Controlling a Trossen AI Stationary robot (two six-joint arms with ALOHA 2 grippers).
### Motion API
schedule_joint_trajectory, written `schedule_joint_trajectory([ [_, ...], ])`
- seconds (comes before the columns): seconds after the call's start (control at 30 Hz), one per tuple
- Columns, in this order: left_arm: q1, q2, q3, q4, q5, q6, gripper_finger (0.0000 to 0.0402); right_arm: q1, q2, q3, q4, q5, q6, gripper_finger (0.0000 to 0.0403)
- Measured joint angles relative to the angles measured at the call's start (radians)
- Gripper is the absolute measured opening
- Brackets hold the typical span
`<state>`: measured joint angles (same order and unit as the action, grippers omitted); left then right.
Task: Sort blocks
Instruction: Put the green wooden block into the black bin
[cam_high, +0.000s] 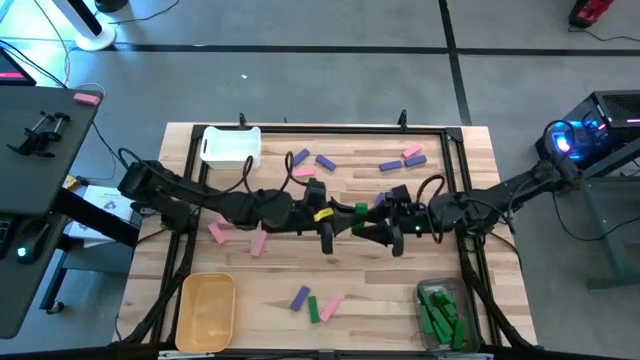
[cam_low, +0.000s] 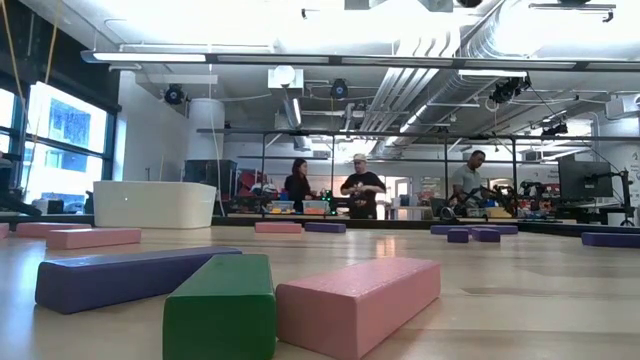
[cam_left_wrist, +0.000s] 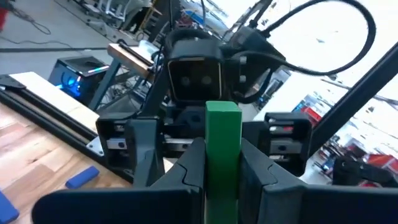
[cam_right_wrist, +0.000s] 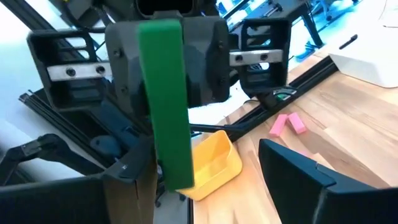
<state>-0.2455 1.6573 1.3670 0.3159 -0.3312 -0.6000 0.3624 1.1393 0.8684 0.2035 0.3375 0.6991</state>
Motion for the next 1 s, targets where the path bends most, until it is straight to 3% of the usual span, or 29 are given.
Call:
schedule_joint_trajectory([
  [0.2,0.04,0.0,0.0,-0.003,0.061,0.009,0.0029,-0.01,0.0,0.0,0.004,-0.025,0.0,0.0171],
  [0.43,0.057,0.0,0.0,-0.011,0.088,0.009,0.0029,-0.01,0.0,0.0,0.003,-0.035,0.0,0.0028],
  [0.5,0.056,0.0,0.0,-0.012,0.088,0.005,0.0029,-0.01,0.0,0.0,0.003,-0.038,-0.004,0.0011],
  [0.83,0.048,0.0,0.0,-0.035,0.103,-0.016,0.0029,-0.016,0.001,0.0,0.016,0.0,-0.004,0.0104],
  [1.0,0.048,0.0,0.0,-0.044,0.104,-0.016,0.0029,-0.016,0.001,0.0,0.019,-0.027,-0.019,0.0109],
])
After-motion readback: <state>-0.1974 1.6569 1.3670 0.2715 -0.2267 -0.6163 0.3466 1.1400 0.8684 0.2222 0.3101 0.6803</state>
